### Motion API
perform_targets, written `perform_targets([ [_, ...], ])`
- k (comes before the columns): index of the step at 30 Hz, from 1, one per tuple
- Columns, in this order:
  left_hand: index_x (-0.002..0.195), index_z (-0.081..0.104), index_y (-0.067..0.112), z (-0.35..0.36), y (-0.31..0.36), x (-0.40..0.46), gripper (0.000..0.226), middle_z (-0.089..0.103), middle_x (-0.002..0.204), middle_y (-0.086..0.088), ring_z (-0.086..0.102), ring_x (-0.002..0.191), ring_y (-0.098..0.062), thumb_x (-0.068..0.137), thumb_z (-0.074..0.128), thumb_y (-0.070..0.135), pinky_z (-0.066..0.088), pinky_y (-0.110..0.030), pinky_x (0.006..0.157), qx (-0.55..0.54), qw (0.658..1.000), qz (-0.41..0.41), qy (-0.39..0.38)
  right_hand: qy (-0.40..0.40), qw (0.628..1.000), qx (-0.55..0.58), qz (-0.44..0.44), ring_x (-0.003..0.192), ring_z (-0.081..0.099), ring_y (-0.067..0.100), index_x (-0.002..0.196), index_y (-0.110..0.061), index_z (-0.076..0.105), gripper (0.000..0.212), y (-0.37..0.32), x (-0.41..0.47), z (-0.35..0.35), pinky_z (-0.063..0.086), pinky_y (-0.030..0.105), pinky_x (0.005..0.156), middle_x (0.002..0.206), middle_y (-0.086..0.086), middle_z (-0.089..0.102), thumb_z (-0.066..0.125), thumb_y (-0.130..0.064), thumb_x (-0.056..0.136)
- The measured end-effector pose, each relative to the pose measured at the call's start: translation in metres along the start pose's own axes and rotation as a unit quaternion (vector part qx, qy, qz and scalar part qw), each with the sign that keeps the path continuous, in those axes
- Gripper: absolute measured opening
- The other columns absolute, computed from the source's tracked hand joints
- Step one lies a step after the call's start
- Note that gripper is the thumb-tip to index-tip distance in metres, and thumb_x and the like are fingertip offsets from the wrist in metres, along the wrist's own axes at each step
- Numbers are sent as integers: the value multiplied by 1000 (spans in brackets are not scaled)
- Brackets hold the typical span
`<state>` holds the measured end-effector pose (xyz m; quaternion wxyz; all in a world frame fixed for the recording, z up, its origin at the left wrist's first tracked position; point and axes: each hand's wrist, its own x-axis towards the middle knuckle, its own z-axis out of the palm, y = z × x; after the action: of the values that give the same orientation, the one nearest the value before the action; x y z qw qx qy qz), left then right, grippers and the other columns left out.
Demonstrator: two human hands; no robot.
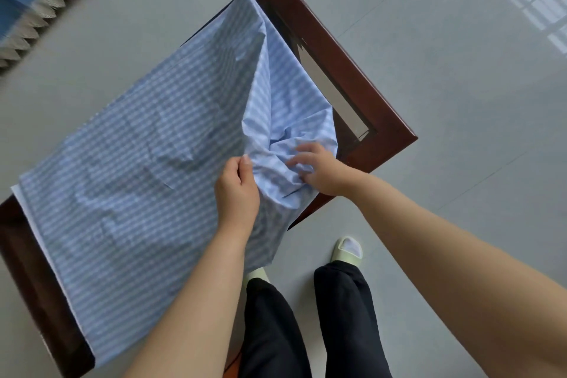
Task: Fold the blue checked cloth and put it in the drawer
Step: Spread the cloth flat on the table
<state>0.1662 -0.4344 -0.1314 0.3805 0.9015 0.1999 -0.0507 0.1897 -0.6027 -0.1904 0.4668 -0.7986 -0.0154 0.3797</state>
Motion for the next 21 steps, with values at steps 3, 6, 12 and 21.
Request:
perform_targets([
  [3, 74, 44, 11, -5, -1, -4, 31, 42, 61, 5, 36, 54, -8, 102, 38, 23, 28, -21, 52, -29, 998, -46, 18, -41, 996, -75, -22, 135, 27, 25, 114, -24, 68, 24, -8, 3, 6, 23, 36, 114, 146, -2, 37, 55, -27, 94],
  [6, 114, 50, 7, -10, 5, 0, 19, 55, 115, -6, 51, 93, -9, 97, 40, 7, 38, -19, 78, 20, 1000, -19, 11, -2, 992, -107, -66, 130, 33, 24, 102, -14, 69, 20, -14, -4, 15, 28, 33, 108, 141, -2, 45, 54, -24, 93],
  [12, 127, 49, 23, -7, 28, 21, 39, 67, 109, 1, 58, 110, -22, 91, 40, 34, 23, -42, 102, 429, 797, 368, -213, 52, 992, -88, -78, 103, 58, 32, 121, -8, 53, 34, -17, -10, 28, 47, 47, 85, 126, 9, 49, 56, -13, 88],
  [21, 62, 68, 25, -6, 17, -6, 24, 60, 63, 8, 57, 77, -17, 70, 72, 47, 38, -31, 64, 557, 703, 408, -171, 35, 977, -210, 9, 98, 59, 26, 122, -23, 57, 29, 14, 18, -12, 51, 40, 82, 130, -2, 50, 54, -24, 93],
])
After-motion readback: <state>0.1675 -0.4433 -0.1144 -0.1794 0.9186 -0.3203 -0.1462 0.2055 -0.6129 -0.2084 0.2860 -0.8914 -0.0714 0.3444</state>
